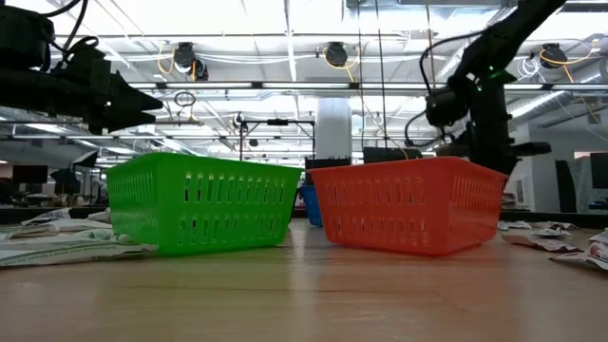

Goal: Pick & Place First Aid Supplies
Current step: Put the blue alcohol pad into the blue bin

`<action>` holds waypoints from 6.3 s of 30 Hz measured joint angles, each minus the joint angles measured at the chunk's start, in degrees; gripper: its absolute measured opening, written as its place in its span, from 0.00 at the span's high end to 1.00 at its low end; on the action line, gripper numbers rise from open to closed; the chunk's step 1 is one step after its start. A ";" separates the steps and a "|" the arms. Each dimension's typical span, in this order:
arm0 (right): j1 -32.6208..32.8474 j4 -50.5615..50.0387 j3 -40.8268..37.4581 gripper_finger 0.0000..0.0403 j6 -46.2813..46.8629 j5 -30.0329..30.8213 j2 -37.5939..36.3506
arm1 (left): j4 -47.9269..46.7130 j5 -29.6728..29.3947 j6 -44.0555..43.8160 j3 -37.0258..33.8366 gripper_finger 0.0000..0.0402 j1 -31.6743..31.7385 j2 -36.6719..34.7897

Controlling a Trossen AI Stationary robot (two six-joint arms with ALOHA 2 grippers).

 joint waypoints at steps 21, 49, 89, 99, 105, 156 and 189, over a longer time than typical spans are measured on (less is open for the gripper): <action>6.10 -9.09 16.14 1.00 -2.78 -0.06 4.50 | -0.01 0.01 -0.01 0.01 0.19 0.00 0.00; 37.95 0.98 22.85 1.00 -8.87 -3.22 14.45 | -0.01 0.01 -0.01 0.00 0.19 0.01 0.00; 41.93 11.12 22.83 0.69 -12.01 -4.44 23.02 | -0.01 0.00 -0.01 0.01 0.19 -0.01 0.00; 40.67 10.82 22.79 0.63 -11.36 -4.40 18.93 | -0.01 0.00 -0.01 0.01 0.19 0.01 0.00; 39.01 8.19 22.79 0.66 -4.77 -4.27 15.67 | -0.01 0.00 -0.01 0.00 0.19 0.00 0.00; 30.32 -14.05 -7.79 0.66 36.32 6.14 -11.50 | -0.01 0.02 -0.01 -0.01 0.19 -0.01 0.00; 25.34 2.85 -17.10 0.98 29.04 4.74 -6.23 | 0.01 0.00 -0.01 0.01 0.19 0.00 0.00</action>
